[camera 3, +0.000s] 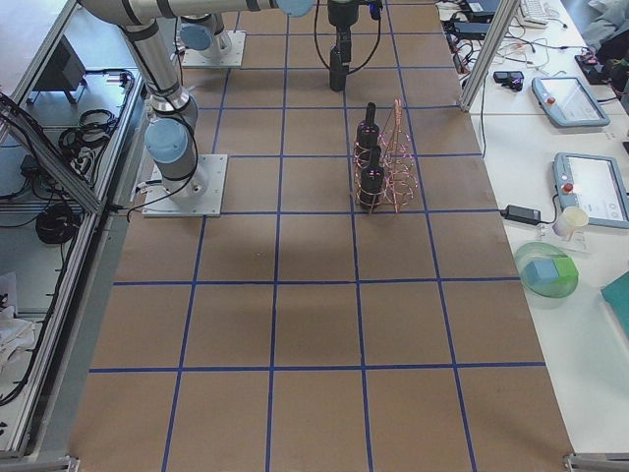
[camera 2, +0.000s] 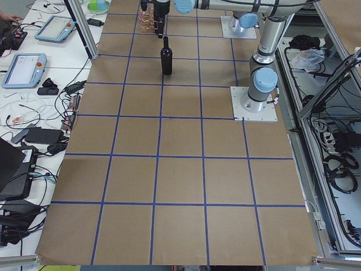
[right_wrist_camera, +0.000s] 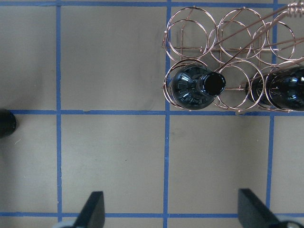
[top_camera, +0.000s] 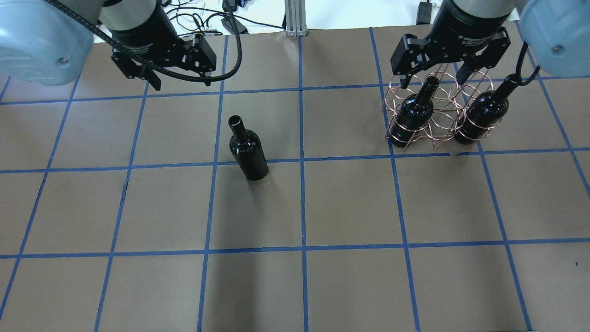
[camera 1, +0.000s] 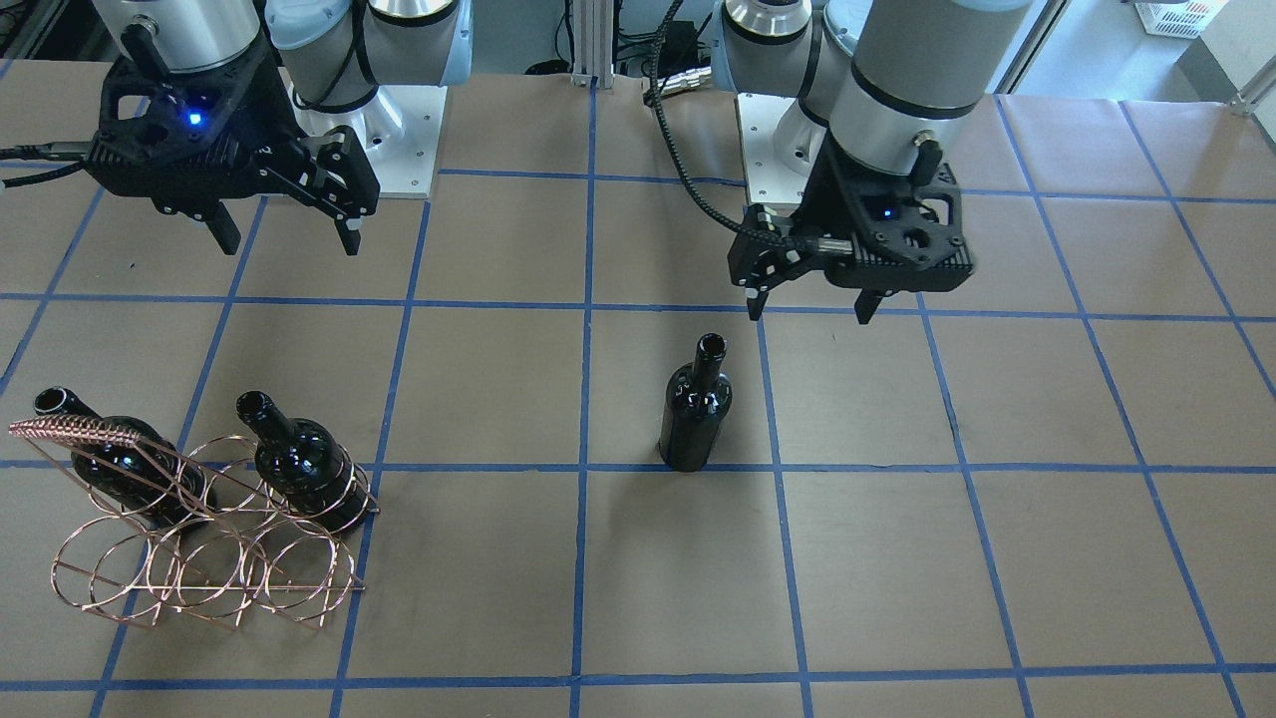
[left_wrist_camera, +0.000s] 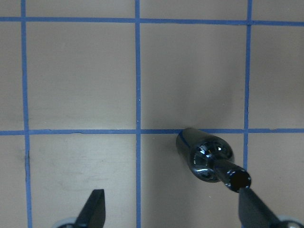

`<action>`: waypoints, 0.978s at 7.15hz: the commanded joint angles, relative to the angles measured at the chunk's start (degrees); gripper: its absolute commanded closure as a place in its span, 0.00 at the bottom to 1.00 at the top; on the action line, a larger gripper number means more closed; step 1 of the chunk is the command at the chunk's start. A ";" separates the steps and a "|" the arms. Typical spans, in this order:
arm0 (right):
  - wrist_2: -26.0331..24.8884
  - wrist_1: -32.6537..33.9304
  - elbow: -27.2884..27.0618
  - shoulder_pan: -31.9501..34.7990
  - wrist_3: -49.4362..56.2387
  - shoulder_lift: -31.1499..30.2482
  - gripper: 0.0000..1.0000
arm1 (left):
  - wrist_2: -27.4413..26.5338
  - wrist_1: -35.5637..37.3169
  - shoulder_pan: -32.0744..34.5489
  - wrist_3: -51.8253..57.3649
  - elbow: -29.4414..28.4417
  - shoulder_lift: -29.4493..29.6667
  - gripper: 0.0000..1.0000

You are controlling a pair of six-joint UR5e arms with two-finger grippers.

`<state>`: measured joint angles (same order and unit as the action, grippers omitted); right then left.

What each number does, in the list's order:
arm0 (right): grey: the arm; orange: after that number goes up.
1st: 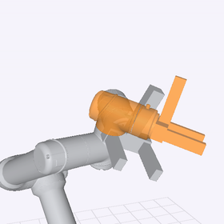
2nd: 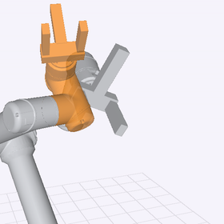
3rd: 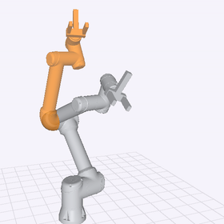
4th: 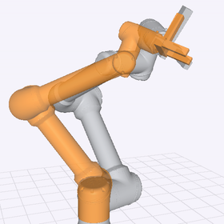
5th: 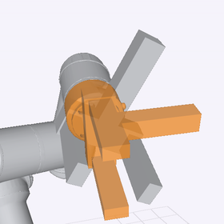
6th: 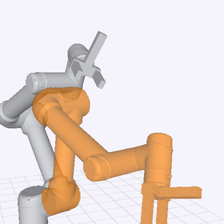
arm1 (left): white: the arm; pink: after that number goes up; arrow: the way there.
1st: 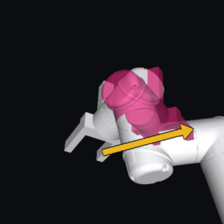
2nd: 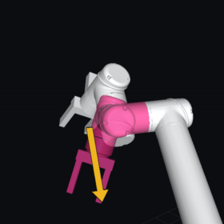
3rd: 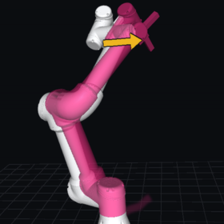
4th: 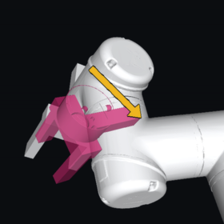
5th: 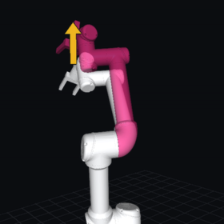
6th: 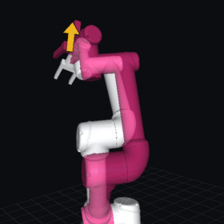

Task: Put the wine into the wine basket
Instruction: 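Open the left gripper and raise it away from the bottle, then move the right gripper over the standing bottle and grasp its neck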

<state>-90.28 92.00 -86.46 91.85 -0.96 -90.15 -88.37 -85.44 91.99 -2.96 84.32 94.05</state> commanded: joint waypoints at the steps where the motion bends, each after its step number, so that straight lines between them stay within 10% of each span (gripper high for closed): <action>1: 3.32 0.20 0.85 0.61 -0.27 0.58 0.00 | -0.13 -2.45 -2.69 2.79 -0.20 -3.07 0.00; 7: -0.61 5.53 9.03 19.66 -27.19 14.63 0.00 | -1.53 -4.21 -11.38 6.63 0.41 -5.19 0.00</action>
<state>-91.16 94.67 -78.21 108.19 -21.32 -78.21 -88.90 -89.63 82.34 1.60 84.86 89.15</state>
